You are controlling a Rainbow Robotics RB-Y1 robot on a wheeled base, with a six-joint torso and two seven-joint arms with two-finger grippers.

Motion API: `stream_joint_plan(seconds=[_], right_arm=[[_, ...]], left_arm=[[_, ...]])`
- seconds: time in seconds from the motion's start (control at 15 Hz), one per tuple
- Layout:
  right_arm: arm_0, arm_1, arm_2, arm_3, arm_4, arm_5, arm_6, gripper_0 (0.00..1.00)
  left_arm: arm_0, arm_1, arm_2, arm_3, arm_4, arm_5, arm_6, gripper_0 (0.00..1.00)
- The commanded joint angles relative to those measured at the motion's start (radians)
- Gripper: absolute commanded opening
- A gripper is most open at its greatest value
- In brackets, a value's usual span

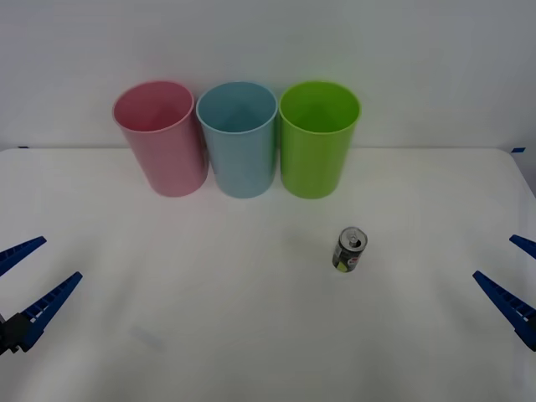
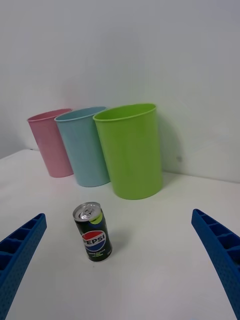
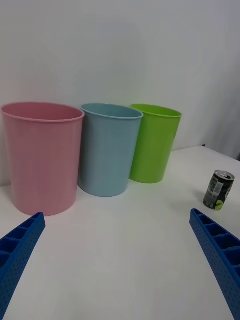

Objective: Grasp the object on the table and drop it into the matching bin: aluminum can to the light blue bin, PET bottle to the pink bin.

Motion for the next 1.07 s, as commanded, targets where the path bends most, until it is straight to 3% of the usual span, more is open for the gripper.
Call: stream_joint_plan(seconds=[0.07,0.73,1.07], right_arm=[[0.000,0.000,0.000,0.000,0.000,0.000,0.000,1.00],[0.042,-0.027,0.068,0.034,0.028,0.001,0.035,1.00],[0.005,-0.025,0.148,0.133,0.022,0.008,0.198,1.00]], left_arm=[[0.000,0.000,0.000,0.000,0.000,0.000,0.000,1.00],[0.000,0.000,0.000,0.000,0.000,0.000,0.000,1.00],[0.000,0.000,0.000,0.000,0.000,0.000,0.000,1.00]])
